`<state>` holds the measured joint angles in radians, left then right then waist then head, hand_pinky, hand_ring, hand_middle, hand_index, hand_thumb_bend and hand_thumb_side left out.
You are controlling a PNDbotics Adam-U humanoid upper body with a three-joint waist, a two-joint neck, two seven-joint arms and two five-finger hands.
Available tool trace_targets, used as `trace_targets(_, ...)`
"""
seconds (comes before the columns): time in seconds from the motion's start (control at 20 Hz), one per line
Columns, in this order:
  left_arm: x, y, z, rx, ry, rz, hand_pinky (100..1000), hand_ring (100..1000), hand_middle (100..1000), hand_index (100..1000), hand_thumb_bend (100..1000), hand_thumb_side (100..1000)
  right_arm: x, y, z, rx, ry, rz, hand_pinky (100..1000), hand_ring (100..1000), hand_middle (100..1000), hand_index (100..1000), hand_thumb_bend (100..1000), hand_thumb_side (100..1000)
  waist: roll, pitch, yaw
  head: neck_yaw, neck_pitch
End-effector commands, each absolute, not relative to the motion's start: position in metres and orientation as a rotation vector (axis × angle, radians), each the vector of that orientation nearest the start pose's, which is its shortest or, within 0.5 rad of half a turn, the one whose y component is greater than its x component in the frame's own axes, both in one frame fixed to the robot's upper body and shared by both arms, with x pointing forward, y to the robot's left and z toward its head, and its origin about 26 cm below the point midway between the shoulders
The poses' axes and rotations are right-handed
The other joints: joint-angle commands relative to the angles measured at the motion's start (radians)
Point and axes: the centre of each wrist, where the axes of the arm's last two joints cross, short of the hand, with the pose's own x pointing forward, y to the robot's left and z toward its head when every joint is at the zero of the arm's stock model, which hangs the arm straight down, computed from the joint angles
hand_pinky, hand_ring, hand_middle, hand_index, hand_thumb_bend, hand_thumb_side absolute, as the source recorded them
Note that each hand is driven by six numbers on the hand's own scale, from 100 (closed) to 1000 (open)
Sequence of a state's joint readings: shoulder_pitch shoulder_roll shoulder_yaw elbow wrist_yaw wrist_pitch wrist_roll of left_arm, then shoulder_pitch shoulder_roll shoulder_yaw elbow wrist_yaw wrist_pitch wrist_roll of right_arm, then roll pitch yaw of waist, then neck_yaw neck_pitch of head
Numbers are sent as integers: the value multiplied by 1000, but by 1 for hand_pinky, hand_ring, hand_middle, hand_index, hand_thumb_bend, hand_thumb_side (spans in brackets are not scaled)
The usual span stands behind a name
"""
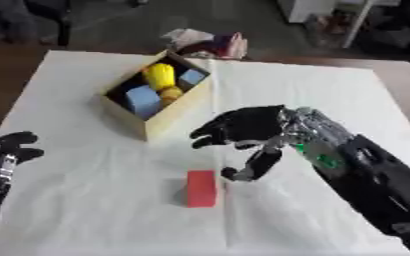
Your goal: Pick up objects on the table and place them in the box.
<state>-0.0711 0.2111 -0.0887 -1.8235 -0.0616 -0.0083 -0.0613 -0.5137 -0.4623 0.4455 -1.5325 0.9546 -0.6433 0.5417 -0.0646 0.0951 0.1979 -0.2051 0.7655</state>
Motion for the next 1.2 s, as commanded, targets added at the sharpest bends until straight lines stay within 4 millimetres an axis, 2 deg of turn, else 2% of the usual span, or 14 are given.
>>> trace_targets(0.05, 287, 252, 86, 85, -1888, -396, 810, 664, 690, 758, 100, 735, 366, -210, 130, 407, 1321, -2838, 916, 965, 993, 1000, 252, 430, 2, -11, 0, 0, 5)
trace_targets(0.25, 287, 252, 86, 85, -1888, -400, 810, 665, 691, 758, 100, 736, 362, -208, 137, 408, 1237, -2803, 923, 973, 998, 1000, 309, 382, -2, -12, 3, 1, 5)
trace_targets(0.5, 288, 252, 87, 82, -1890, -403, 810, 666, 691, 759, 100, 735, 357, -193, 143, 399, 1147, -2747, 933, 980, 998, 1000, 355, 289, -1, -10, 10, -2, 5)
trace_targets(0.85, 288, 250, 88, 75, -1894, -403, 810, 667, 691, 759, 100, 735, 356, -176, 150, 381, 1098, -2690, 940, 986, 998, 1000, 369, 251, 3, -6, 19, -8, 5)
trace_targets(1.2, 288, 249, 88, 71, -1896, -404, 810, 668, 691, 759, 100, 738, 356, -171, 146, 355, 1075, -2686, 936, 982, 989, 1000, 349, 245, 3, 0, 26, -12, 5)
